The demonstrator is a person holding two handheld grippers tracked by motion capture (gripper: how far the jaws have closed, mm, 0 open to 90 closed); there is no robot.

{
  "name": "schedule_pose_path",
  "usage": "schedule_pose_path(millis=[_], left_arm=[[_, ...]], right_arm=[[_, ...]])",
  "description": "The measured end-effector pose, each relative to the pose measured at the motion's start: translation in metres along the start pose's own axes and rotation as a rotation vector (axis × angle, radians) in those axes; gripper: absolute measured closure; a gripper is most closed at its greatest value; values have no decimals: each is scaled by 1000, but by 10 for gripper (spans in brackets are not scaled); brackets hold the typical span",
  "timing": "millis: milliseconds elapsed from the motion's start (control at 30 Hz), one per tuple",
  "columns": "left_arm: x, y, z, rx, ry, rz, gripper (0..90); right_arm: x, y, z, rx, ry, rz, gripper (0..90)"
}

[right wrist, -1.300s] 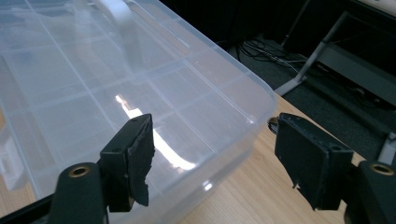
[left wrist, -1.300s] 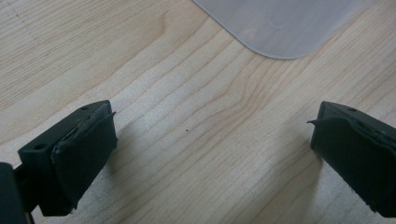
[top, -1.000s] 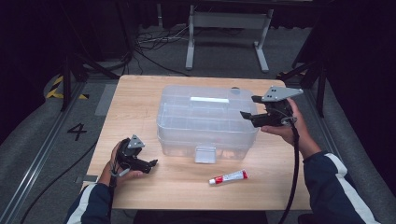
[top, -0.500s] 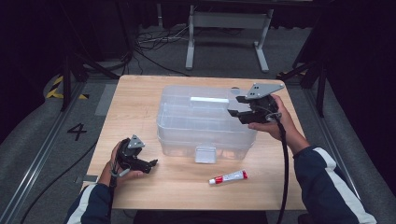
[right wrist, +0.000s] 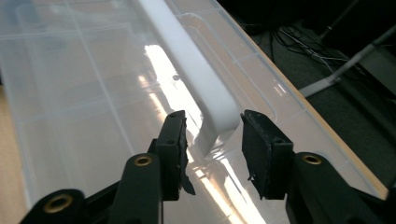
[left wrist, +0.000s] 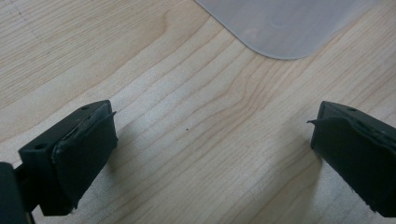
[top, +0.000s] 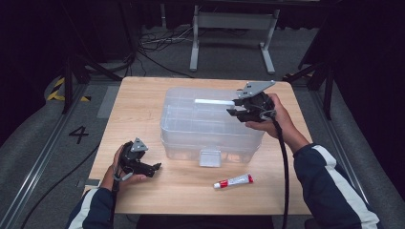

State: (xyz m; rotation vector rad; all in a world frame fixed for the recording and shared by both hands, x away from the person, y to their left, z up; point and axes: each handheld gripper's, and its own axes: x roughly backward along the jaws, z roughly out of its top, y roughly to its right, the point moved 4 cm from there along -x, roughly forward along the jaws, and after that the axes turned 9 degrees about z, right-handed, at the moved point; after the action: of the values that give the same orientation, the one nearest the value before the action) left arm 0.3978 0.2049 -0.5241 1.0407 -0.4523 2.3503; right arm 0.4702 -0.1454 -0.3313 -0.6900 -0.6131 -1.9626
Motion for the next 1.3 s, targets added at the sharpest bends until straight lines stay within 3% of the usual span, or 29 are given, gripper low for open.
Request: schedule_pose_path(millis=[267,700,867,933,1067,1300], left_arm=[[2,0,-2,5,17,8,40],[6,1,-2,11,5,11,91],[9,-1,-1,24,11,5,196],[9,-1,0,7,11,-1,259],[15,0,2,-21,25,-38,476],[22,-1,4,-26,49,-47,634]], right_arm=[[-8,-2,7,0,0,-20,719],[-8,2,8,-3,10,-3,724],[-8,5,9,-11,7,2,724],[-7,7,11,-23,8,9,724],[-6,12,15,-37,1,9,723],[-6,16,18,-40,-5,12,722]])
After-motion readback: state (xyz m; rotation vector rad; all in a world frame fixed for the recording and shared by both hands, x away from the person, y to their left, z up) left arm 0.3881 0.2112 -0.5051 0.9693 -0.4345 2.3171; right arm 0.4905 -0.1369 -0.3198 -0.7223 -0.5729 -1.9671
